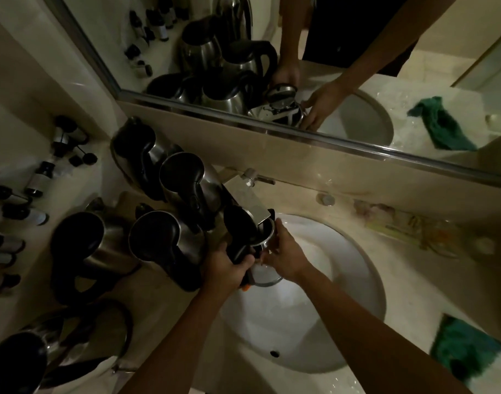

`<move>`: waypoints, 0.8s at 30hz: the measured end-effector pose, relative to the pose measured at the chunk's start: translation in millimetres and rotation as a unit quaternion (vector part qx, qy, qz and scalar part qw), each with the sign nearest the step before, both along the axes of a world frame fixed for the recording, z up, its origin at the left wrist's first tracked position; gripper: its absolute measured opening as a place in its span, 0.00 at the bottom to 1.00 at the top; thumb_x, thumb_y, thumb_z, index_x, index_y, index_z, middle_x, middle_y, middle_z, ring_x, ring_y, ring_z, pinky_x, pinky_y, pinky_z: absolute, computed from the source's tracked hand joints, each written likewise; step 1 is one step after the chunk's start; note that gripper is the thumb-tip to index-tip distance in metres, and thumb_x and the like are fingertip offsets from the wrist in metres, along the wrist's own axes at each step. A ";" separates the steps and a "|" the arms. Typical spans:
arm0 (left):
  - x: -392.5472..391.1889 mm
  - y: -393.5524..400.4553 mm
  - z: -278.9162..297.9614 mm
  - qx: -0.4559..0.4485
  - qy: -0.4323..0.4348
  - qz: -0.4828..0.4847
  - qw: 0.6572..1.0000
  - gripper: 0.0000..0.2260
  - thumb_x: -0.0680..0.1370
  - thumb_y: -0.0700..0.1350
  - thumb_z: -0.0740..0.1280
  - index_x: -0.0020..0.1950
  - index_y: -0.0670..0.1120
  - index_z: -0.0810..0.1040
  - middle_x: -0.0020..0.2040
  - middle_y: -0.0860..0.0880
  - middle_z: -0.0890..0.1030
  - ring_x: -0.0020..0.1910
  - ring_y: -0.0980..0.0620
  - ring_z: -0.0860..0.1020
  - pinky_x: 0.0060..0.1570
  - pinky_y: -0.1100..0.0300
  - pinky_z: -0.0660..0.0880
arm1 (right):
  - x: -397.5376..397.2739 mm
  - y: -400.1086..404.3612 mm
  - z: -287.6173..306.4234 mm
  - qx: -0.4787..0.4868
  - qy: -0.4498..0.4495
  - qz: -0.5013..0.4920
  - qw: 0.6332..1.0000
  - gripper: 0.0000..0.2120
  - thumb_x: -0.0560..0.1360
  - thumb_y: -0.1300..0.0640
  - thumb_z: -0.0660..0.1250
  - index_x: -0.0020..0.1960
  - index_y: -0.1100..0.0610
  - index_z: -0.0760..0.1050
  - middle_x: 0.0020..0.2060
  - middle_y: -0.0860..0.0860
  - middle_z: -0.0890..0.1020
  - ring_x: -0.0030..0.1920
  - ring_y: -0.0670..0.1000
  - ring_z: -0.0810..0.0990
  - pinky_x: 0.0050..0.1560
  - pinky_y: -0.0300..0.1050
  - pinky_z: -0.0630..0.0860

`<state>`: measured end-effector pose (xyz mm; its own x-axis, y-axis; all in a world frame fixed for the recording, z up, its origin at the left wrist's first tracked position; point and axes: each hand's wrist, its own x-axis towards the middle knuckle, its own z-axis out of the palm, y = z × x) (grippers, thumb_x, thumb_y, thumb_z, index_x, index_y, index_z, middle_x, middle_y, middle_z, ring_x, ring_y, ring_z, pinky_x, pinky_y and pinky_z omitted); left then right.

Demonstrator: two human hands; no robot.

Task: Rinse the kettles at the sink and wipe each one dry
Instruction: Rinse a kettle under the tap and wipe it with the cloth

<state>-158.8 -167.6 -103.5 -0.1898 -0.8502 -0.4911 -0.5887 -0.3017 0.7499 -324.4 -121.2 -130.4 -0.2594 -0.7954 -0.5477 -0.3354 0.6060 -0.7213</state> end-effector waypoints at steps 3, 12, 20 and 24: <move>-13.0 2.6 13.7 -0.037 -0.010 -0.021 0.999 0.27 0.69 0.42 0.80 0.65 0.47 0.73 0.53 0.59 0.76 0.53 0.60 0.75 0.43 0.79 0.65 | -0.4 1.2 -5.9 -0.011 0.012 0.008 1.000 0.51 0.74 0.58 0.77 0.84 0.51 0.46 0.73 0.54 0.68 0.71 0.52 0.72 0.59 0.35 0.70; -20.3 7.7 8.2 -0.084 -0.094 -0.083 0.988 0.30 0.68 0.49 0.80 0.67 0.50 0.74 0.57 0.56 0.80 0.57 0.57 0.76 0.50 0.67 0.66 | -6.1 13.4 -16.3 -0.034 0.051 0.054 0.997 0.52 0.70 0.50 0.78 0.82 0.53 0.48 0.69 0.57 0.69 0.67 0.60 0.75 0.64 0.55 0.77; -17.1 24.6 3.3 -0.123 -0.085 -0.060 0.987 0.32 0.67 0.48 0.82 0.68 0.49 0.74 0.56 0.57 0.77 0.55 0.62 0.69 0.52 0.68 0.66 | -4.0 23.0 -20.4 -0.033 0.068 0.082 0.994 0.56 0.73 0.54 0.78 0.84 0.55 0.40 0.72 0.60 0.65 0.69 0.63 0.72 0.65 0.51 0.73; -17.2 23.3 -2.0 -0.108 -0.080 -0.058 0.989 0.33 0.65 0.50 0.82 0.67 0.52 0.74 0.55 0.59 0.75 0.56 0.60 0.72 0.53 0.64 0.67 | -3.1 24.9 -17.5 -0.020 0.061 0.076 0.995 0.57 0.74 0.53 0.77 0.84 0.55 0.37 0.75 0.60 0.62 0.73 0.63 0.68 0.72 0.56 0.72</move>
